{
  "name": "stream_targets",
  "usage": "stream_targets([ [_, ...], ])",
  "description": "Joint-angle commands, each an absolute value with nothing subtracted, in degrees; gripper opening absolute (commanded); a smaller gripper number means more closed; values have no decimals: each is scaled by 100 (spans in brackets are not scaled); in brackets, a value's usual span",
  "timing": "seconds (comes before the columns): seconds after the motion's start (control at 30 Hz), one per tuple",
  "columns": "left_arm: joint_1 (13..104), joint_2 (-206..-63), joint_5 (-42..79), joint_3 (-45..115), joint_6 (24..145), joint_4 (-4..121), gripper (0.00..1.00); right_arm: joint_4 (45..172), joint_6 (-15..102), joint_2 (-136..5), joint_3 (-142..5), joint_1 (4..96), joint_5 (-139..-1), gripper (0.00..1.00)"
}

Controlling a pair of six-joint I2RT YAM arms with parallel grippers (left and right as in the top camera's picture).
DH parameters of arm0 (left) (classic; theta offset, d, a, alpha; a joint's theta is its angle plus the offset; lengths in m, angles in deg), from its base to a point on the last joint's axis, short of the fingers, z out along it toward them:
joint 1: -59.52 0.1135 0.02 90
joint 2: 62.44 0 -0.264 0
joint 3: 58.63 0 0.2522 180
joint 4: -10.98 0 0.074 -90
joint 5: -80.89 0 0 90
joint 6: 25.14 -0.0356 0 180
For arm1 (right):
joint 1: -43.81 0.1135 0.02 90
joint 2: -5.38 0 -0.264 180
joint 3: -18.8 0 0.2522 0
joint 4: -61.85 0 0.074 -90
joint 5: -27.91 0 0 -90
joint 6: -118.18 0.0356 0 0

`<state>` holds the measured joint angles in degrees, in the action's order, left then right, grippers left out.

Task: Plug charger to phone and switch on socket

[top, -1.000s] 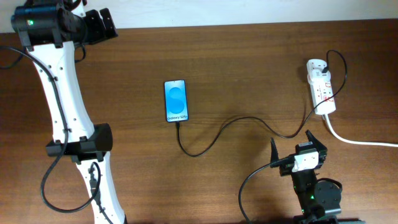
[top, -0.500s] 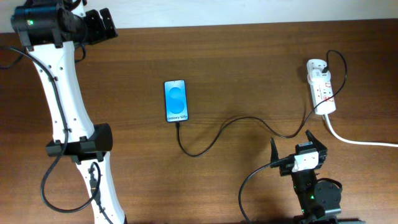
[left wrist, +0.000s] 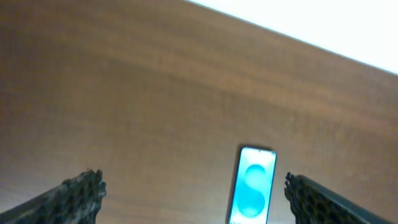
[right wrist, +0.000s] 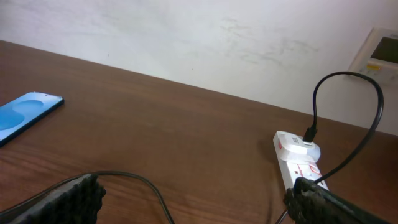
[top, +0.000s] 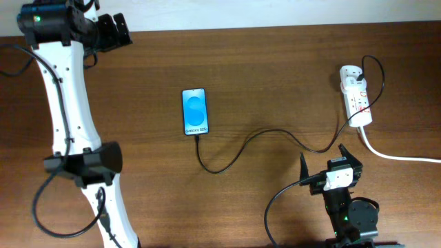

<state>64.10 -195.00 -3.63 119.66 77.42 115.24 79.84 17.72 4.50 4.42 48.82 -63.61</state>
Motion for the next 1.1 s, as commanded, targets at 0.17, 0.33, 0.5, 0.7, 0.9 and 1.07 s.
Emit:
stream_targets([
  [0.17, 6458, -15535, -401, 5695, 7185, 7852, 99, 8008, 1809, 520, 473, 4856, -6418, 98],
  [0.33, 6456, -13581, -381, 3240, 6772, 6475, 99, 8008, 1809, 520, 473, 4856, -6418, 98],
  [0.5, 6456, -12136, 275, 1453, 5685, 5489, 99, 8008, 1809, 520, 473, 4856, -6418, 98],
  [0.7, 6456, -10320, 360, -1360, 5550, 3345, 99, 8008, 1809, 520, 473, 4856, -6418, 98],
  [0.9, 6456, -8816, 349, -3000, 5198, 2405, 99, 8008, 1809, 520, 473, 4856, -6418, 98],
  [1.07, 6443, -8027, 194, -3658, 4802, 2390, 99, 8008, 1809, 518, 473, 4856, -6418, 98],
])
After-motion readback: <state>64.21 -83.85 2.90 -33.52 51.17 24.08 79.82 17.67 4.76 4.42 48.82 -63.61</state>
